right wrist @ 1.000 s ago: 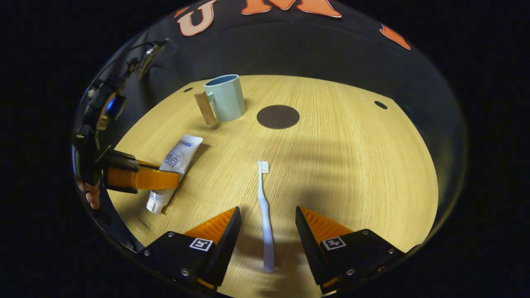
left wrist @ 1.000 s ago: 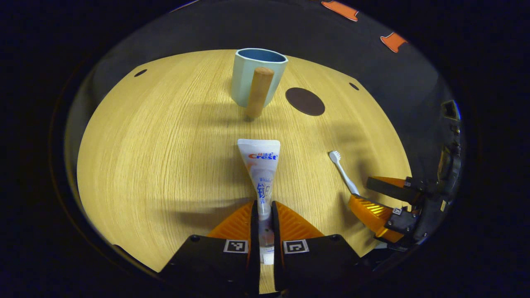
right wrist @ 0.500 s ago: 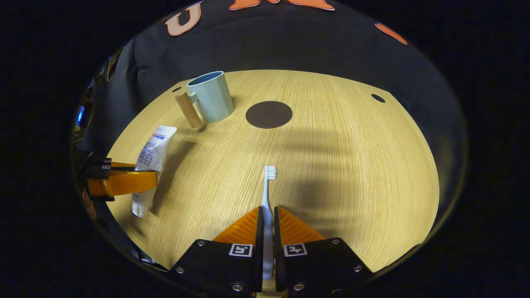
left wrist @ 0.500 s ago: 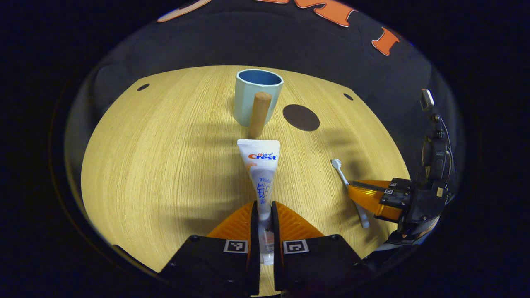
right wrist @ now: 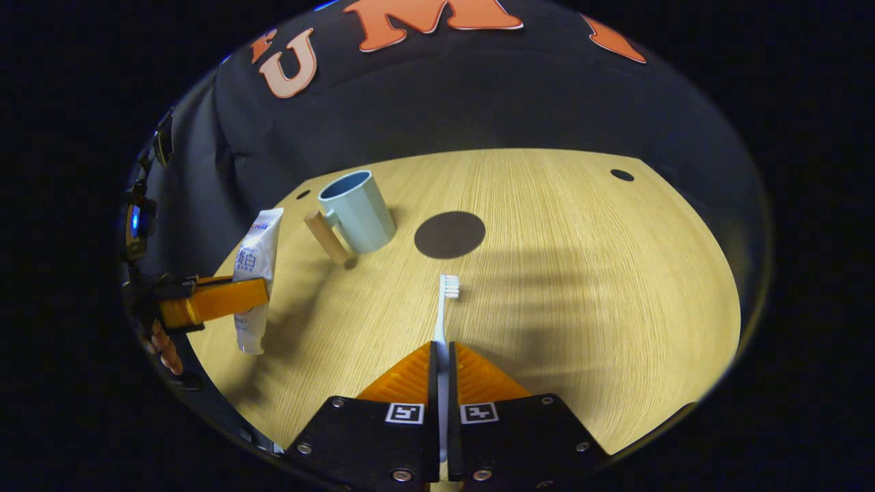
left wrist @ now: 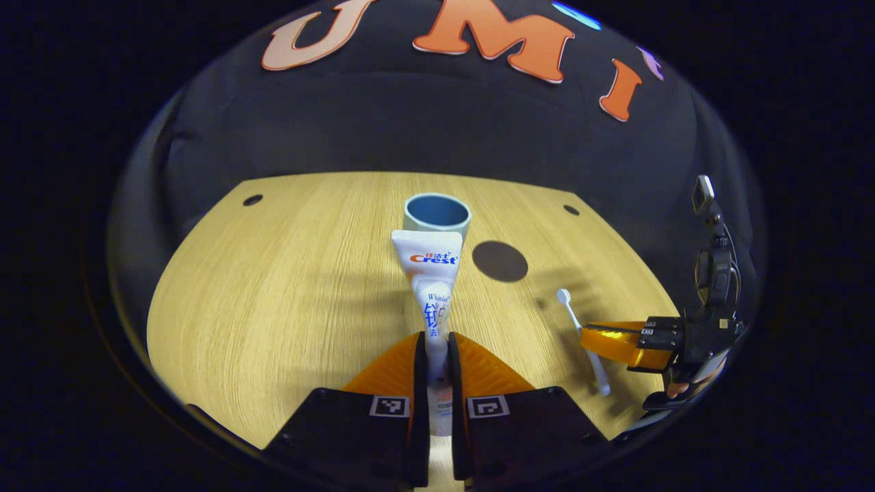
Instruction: Put the toothbrush and toothpaste on the desktop into the cup, then pick up the cup and place it on the coaster on the desktop.
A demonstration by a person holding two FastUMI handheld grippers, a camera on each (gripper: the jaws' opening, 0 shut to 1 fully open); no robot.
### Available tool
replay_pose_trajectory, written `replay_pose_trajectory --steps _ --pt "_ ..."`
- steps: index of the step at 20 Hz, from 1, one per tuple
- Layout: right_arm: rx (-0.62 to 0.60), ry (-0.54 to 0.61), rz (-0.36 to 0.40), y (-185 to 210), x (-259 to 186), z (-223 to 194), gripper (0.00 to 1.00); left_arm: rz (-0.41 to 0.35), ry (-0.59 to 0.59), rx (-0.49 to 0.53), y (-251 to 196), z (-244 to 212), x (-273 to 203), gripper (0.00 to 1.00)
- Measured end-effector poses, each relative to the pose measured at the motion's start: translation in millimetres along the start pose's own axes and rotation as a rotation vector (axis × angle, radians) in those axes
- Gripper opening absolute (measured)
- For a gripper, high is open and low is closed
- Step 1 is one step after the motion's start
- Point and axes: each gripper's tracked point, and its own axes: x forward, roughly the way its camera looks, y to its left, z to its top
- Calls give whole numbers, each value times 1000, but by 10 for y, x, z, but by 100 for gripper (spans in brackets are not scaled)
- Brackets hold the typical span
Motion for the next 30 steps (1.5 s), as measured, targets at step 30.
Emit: replay_pose_trajectory --steps 30 --pt "-180 -589 66 294 -234 914 5 -47 -785 104 8 2011 138 17"
